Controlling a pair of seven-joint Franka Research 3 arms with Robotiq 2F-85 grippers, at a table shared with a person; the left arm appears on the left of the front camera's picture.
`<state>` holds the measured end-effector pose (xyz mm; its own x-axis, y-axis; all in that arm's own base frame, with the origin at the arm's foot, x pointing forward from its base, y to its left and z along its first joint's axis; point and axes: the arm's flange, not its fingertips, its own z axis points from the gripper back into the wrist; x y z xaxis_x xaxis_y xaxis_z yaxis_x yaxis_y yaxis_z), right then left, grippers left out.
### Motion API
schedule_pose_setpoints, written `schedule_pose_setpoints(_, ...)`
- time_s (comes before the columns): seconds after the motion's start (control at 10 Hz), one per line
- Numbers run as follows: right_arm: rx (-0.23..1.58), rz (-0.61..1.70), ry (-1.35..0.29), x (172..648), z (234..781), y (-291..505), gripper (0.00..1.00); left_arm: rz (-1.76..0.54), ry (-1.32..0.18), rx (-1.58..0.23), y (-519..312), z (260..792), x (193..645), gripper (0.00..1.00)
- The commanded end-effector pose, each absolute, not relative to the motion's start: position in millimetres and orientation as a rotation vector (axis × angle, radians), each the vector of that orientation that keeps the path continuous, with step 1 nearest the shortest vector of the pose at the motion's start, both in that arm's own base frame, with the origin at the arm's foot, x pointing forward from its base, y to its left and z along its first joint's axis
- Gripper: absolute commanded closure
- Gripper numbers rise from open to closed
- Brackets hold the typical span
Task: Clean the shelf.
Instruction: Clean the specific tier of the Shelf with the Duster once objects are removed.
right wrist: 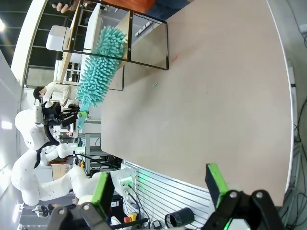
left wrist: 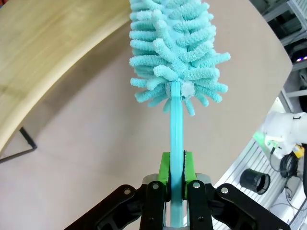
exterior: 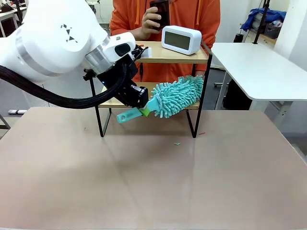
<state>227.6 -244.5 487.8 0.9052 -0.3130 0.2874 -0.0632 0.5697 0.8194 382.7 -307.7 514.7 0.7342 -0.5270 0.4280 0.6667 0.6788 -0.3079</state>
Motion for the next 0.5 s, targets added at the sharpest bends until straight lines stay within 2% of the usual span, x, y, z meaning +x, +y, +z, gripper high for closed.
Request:
schedule_pose_setpoints(0.0, 0.967, -0.132, -0.451, 228.6, 488.3, -244.4, 0.00, -0.697, -0.317, -0.438, -318.6, 515.9, 386.0, 0.87)
schedule_pose_setpoints(0.4, 0.967, -0.132, -0.451, 228.6, 488.3, -244.4, 0.00, -0.794, -0.223, -0.404, -310.2, 518.2, 373.3, 0.87)
